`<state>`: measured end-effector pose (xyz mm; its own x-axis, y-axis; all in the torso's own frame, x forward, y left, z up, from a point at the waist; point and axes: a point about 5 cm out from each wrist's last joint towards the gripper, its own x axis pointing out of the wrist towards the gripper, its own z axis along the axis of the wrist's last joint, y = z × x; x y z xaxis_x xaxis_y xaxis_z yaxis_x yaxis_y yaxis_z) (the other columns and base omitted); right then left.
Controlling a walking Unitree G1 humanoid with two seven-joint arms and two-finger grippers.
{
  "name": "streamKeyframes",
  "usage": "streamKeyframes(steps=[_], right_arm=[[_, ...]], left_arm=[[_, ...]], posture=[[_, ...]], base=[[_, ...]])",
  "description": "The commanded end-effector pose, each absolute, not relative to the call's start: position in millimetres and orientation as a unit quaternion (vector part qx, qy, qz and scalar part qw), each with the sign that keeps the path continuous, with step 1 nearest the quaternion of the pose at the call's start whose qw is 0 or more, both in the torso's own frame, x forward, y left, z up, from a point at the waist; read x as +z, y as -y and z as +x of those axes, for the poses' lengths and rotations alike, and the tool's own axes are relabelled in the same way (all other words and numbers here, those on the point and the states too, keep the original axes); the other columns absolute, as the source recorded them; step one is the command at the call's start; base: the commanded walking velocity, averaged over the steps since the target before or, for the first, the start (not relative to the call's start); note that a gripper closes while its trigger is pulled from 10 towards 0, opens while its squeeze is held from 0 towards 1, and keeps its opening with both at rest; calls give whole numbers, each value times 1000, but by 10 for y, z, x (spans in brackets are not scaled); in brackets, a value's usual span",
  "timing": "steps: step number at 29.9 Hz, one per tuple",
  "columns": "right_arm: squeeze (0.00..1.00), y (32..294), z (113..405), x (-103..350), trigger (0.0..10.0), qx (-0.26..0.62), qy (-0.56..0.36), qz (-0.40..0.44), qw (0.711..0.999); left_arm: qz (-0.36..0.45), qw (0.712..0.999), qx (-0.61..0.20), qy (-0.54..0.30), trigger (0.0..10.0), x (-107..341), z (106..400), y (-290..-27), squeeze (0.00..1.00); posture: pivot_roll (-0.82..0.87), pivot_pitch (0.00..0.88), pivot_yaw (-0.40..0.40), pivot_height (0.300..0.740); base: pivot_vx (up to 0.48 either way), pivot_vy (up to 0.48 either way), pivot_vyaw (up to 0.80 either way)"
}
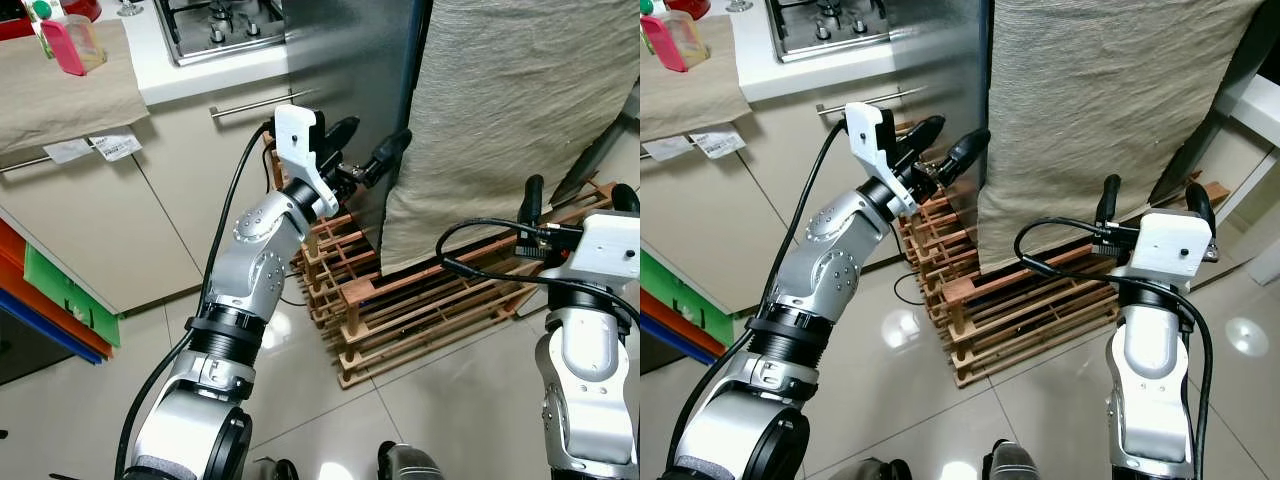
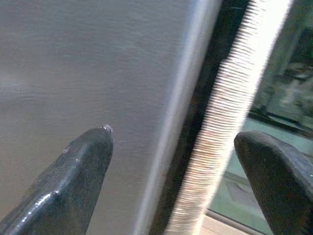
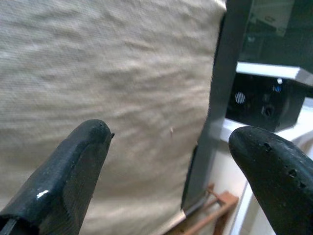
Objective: Restocking fridge
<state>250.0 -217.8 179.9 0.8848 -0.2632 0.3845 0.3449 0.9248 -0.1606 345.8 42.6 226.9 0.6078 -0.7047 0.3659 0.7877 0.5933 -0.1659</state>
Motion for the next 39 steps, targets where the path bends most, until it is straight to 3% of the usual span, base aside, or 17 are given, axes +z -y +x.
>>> streamKeyframes(steps=[1, 16, 23, 30, 39], right_arm=[[0, 2206, 2468, 1796, 10000, -162, 180, -109, 964], [0, 2207, 2486, 1797, 10000, -158, 179, -112, 965], [0, 2369, 2369, 1581, 10000, -158, 132, -117, 972], [0, 2393, 2321, 1234, 10000, -109, 50, -82, 989], [0, 2358, 2350, 1261, 10000, -99, 59, -85, 990]], left_arm=[[-152, 870, -450, 134, 10000, 2277, 3390, -374, 0], [-147, 854, -486, 116, 10000, 2205, 3378, -214, 0], [-154, 817, -546, 107, 10000, 2235, 3311, -209, 0], [-141, 827, -534, 107, 10000, 2238, 3398, -187, 0], [-160, 846, -497, 109, 10000, 2257, 3480, -137, 0]], posture=[[-236, 163, 93, 740], [-251, 140, 94, 740], [-266, 129, 89, 740], [-276, 124, 86, 740], [-280, 122, 82, 740]], base=[[0, 0, 0], [0, 0, 0], [0, 0, 0], [0, 0, 0], [0, 0, 0]])
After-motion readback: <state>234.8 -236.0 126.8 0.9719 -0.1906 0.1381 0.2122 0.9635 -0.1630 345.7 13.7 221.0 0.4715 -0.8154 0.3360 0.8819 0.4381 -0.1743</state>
